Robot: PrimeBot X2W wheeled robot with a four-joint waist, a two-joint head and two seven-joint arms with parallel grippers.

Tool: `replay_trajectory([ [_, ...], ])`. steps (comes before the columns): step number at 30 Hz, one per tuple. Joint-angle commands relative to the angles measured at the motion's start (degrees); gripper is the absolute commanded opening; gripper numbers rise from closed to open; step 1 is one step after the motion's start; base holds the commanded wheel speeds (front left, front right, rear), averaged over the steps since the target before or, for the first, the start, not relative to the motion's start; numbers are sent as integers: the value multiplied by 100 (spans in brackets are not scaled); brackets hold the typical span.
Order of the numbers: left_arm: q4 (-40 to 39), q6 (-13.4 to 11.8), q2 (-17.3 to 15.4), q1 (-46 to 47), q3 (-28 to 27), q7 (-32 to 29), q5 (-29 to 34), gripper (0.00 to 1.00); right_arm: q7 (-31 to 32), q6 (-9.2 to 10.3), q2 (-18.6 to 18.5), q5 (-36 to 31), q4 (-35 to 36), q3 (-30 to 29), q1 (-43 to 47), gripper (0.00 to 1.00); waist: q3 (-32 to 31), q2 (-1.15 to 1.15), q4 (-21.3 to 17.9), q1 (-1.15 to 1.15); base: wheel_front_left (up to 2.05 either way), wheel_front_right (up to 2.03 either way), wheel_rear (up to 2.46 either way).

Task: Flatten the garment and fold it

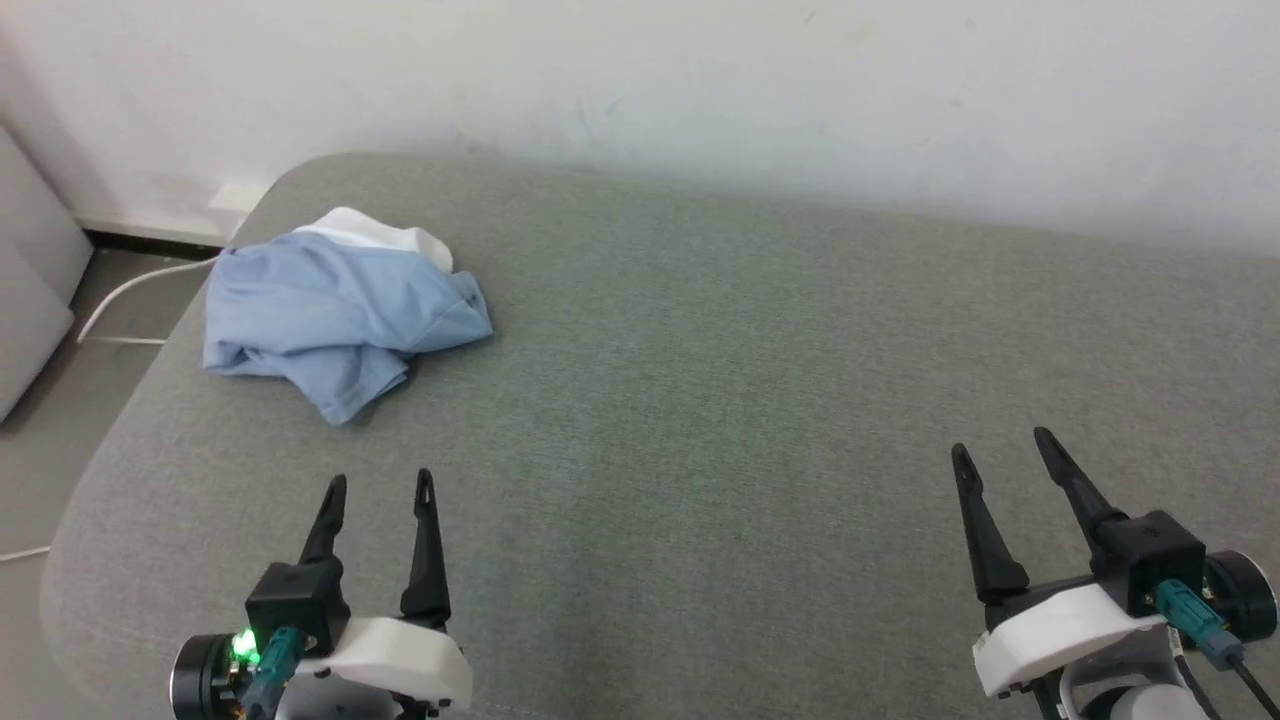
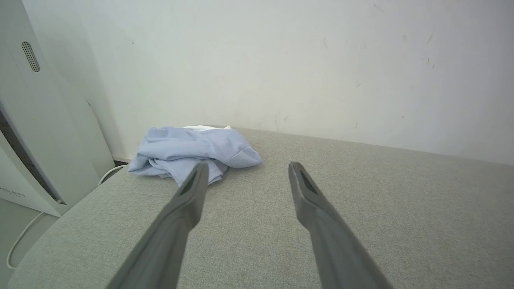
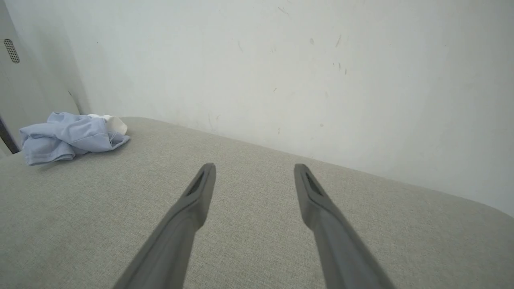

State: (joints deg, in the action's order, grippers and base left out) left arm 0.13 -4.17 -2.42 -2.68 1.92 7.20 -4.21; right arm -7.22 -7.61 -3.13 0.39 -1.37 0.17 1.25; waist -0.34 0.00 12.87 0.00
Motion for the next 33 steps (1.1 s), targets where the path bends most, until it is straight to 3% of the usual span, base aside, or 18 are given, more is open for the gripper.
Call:
replay_trajectory([
  [1,-18,-58,-23,-113,12,69,-61,100,-68,6,12,15,-29,9,39,100,-15,0,125,0,0,0,0],
  [33,-48,-189,-35,-292,45,440,-143,100,-439,9,19,113,-255,195,68,100,-123,0,1114,0,0,0,0],
])
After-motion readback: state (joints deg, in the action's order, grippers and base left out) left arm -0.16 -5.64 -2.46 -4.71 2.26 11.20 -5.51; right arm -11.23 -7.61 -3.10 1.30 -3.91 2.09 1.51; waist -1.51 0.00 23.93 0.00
